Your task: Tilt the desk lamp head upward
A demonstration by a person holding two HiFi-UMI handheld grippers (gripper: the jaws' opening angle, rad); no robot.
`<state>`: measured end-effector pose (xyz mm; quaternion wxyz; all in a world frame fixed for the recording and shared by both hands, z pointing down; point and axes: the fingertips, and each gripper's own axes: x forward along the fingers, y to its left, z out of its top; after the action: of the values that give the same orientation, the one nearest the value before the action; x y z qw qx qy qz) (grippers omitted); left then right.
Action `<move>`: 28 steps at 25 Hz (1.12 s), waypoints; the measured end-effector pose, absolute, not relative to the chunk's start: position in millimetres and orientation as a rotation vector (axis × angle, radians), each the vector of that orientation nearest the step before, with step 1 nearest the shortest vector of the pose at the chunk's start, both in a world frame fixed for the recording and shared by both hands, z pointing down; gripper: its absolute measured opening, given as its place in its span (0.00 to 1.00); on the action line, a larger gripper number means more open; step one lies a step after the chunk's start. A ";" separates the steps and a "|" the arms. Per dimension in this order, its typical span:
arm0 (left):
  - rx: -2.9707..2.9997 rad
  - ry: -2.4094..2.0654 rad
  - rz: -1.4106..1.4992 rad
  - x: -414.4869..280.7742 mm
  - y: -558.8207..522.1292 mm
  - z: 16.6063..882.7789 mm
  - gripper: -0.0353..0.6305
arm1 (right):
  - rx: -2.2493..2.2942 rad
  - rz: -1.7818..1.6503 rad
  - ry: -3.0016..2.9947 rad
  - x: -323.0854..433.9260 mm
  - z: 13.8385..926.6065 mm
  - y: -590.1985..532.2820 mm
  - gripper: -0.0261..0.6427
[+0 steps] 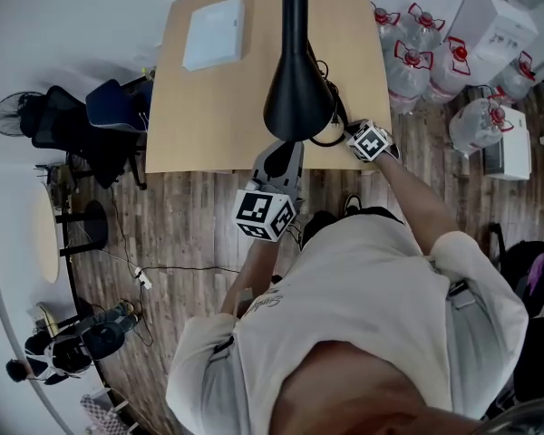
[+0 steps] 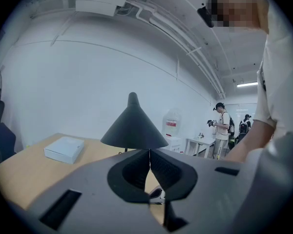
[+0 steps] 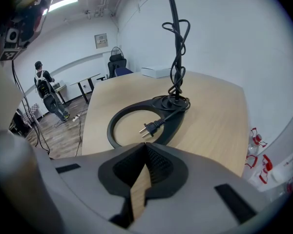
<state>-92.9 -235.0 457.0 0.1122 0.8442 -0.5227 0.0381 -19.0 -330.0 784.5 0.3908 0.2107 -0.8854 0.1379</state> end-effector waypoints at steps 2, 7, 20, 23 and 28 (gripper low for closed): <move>2.495 -1.542 0.091 -94.4 -230.3 440.5 0.08 | 0.523 0.365 -2.235 -19.8 784.3 -329.0 0.03; 2.546 -1.566 0.043 -94.1 -227.7 401.8 0.08 | 0.491 0.382 -2.217 -19.9 779.2 -331.6 0.03; 2.550 -1.512 -0.001 -104.4 -233.3 362.1 0.08 | 0.469 0.360 -2.164 -23.2 779.6 -333.3 0.03; 2.546 -1.496 0.005 -105.3 -234.2 354.6 0.08 | 0.465 0.363 -2.154 -24.2 779.2 -333.9 0.03; 2.611 -1.475 -0.021 -101.5 -233.7 327.5 0.08 | 0.486 0.360 -2.144 -23.8 780.9 -335.1 0.03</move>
<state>-101.5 -233.7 327.5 0.0712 0.8684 -0.4907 -0.0071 -23.8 -335.1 780.9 0.4411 0.1958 -0.8638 0.1449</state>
